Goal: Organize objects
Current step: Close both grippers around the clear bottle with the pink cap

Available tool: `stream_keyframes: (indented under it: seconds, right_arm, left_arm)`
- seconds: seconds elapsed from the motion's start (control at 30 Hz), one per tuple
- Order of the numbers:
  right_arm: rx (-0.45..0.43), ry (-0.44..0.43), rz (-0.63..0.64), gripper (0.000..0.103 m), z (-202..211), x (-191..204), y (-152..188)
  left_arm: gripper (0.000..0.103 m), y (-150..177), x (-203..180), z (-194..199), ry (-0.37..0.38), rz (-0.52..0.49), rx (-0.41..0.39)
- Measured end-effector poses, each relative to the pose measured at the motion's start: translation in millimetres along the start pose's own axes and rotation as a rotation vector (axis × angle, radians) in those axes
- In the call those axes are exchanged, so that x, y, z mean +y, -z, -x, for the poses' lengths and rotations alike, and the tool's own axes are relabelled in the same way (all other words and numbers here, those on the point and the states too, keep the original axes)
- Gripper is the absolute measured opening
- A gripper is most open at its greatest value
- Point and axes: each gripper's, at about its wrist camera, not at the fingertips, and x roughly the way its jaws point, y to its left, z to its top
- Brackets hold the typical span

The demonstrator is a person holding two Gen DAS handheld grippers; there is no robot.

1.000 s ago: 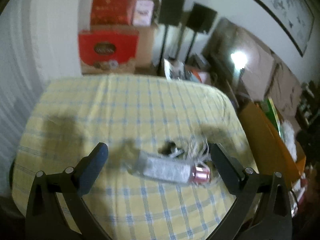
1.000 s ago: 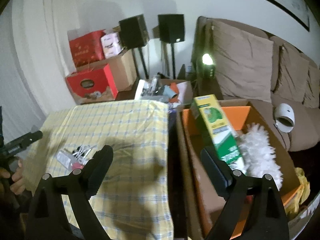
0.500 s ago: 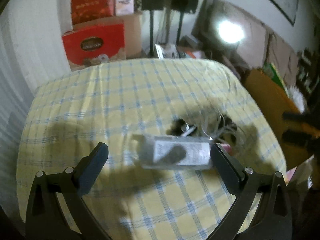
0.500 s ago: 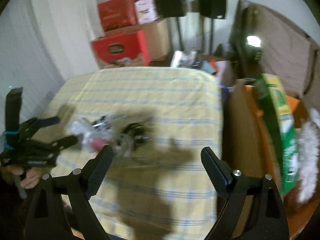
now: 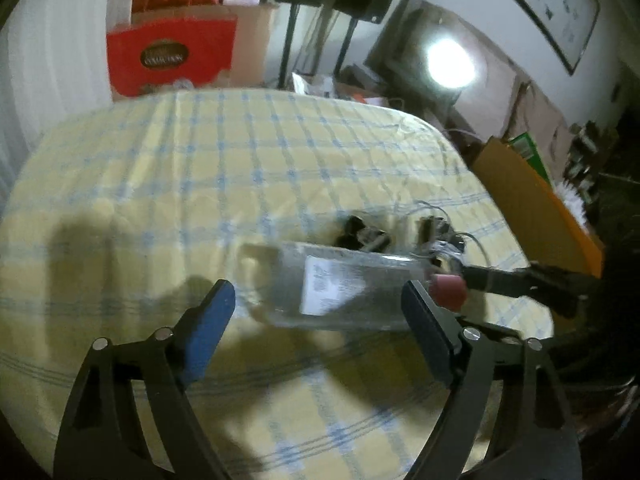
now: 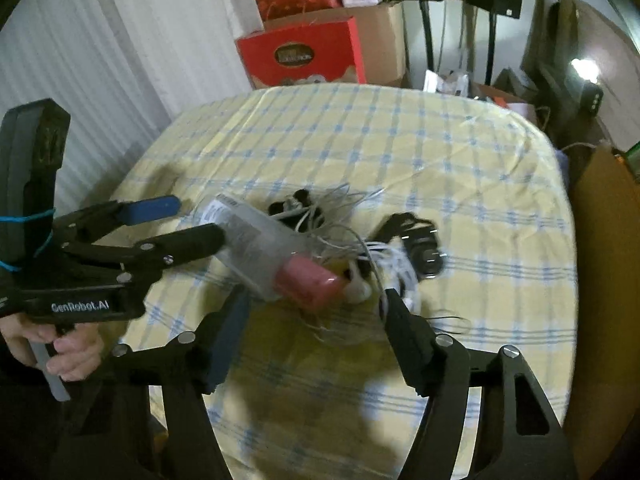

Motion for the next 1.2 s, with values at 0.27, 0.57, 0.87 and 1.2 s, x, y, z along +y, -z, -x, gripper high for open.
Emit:
stream_keyframes:
  seconds: [0.27, 0.57, 0.87, 1.2]
  right_arm:
    - [-0.010, -0.022, 0.023, 0.044, -15, 4, 0]
    - [-0.059, -0.013, 0.018, 0.031, -4, -5, -3]
    - [-0.030, -0.107, -0.052, 0.033, -5, -21, -6]
    - [-0.096, -0.159, -0.087, 0.053, -8, -23, -6]
  left_arm:
    - [0.082, 2, -6, -1, 0.044, 0.008, 0.005]
    - [0.082, 6, -23, 5, 0.002, -0.060, 0.008]
    - [0.077, -9, 5, 11, -0.054, 0.006, -0.033]
    - [0.077, -3, 8, -7, 0.052, 0.044, 0.056]
